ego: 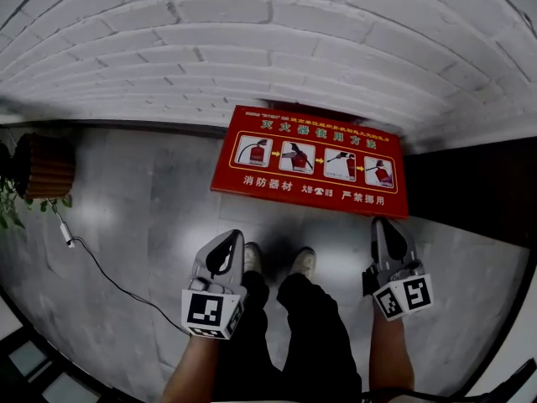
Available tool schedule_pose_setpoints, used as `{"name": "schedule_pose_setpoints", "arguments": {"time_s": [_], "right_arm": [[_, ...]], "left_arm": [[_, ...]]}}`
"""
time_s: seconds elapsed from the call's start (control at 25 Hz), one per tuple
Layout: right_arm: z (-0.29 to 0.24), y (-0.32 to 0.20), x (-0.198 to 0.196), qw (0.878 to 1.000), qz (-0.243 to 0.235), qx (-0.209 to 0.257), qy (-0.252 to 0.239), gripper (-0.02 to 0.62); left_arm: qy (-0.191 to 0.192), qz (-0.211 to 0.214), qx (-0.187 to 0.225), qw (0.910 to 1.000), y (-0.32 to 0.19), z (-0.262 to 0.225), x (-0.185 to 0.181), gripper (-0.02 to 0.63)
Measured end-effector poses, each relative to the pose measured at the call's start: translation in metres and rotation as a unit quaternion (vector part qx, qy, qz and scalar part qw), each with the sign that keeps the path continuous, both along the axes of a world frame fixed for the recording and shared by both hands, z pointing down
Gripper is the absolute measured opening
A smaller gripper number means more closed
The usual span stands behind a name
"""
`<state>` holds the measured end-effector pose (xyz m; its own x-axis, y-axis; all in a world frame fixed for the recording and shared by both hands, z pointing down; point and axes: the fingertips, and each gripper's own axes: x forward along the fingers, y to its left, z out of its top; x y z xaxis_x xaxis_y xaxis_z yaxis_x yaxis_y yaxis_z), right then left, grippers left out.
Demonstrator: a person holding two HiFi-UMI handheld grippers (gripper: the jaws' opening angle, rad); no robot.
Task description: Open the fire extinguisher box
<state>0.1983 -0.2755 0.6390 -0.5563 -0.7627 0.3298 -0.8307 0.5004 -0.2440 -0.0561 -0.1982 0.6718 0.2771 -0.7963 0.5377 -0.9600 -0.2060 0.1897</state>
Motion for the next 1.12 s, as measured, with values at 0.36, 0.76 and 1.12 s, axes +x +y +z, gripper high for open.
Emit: {"name": "schedule_pose_setpoints", "arguments": {"time_s": [0.36, 0.76, 1.12], "right_arm": [[-0.083, -0.093, 0.003, 0.997, -0.001, 0.082, 0.007, 0.002], [-0.107, -0.179, -0.013, 0.995, -0.004, 0.103, 0.018, 0.002], [-0.103, -0.197, -0.011, 0.994, -0.022, 0.101, 0.033, 0.002]], "left_arm": [[0.026, -0.028, 0.017, 0.9991, -0.023, -0.030, -0.008, 0.003], [0.031, -0.059, 0.021, 0.9976, -0.023, -0.053, -0.031, 0.003], [0.036, -0.066, 0.018, 0.9970, -0.027, -0.054, -0.029, 0.003]]}}
